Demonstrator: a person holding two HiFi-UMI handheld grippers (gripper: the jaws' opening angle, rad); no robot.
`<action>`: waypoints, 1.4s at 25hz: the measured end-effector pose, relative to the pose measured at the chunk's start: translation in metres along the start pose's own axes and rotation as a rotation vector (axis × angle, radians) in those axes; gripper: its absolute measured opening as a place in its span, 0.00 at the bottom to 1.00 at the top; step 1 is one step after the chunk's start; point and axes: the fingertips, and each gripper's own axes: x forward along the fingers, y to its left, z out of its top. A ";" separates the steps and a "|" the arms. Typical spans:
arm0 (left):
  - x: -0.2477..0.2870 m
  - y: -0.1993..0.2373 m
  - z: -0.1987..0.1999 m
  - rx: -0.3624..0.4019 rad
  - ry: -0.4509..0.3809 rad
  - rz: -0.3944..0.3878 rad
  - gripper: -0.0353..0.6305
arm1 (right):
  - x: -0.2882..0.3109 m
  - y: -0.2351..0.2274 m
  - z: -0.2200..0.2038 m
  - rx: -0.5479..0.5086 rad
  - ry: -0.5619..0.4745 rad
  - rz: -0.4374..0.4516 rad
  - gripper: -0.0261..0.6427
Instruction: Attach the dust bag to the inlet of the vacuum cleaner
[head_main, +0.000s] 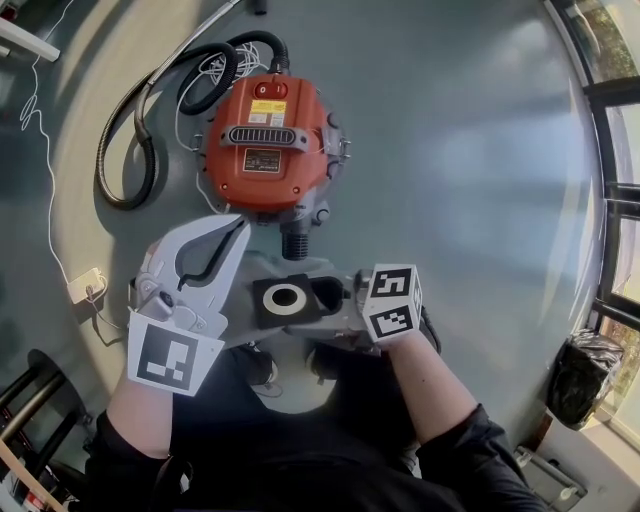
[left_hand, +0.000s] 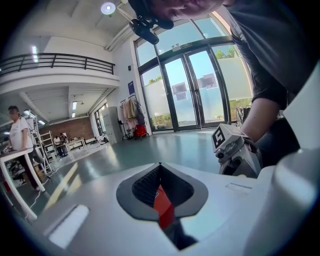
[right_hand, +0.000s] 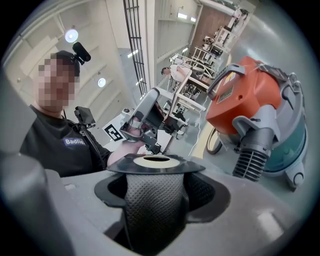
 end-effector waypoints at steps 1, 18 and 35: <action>0.002 0.001 -0.002 0.004 -0.005 0.002 0.08 | 0.000 -0.004 -0.001 0.000 -0.001 0.001 0.47; 0.032 0.007 -0.036 0.070 -0.084 0.054 0.08 | 0.012 -0.053 -0.028 0.051 -0.011 0.066 0.47; 0.056 0.042 -0.049 0.158 -0.140 0.104 0.13 | 0.010 -0.088 -0.048 0.096 -0.011 0.050 0.47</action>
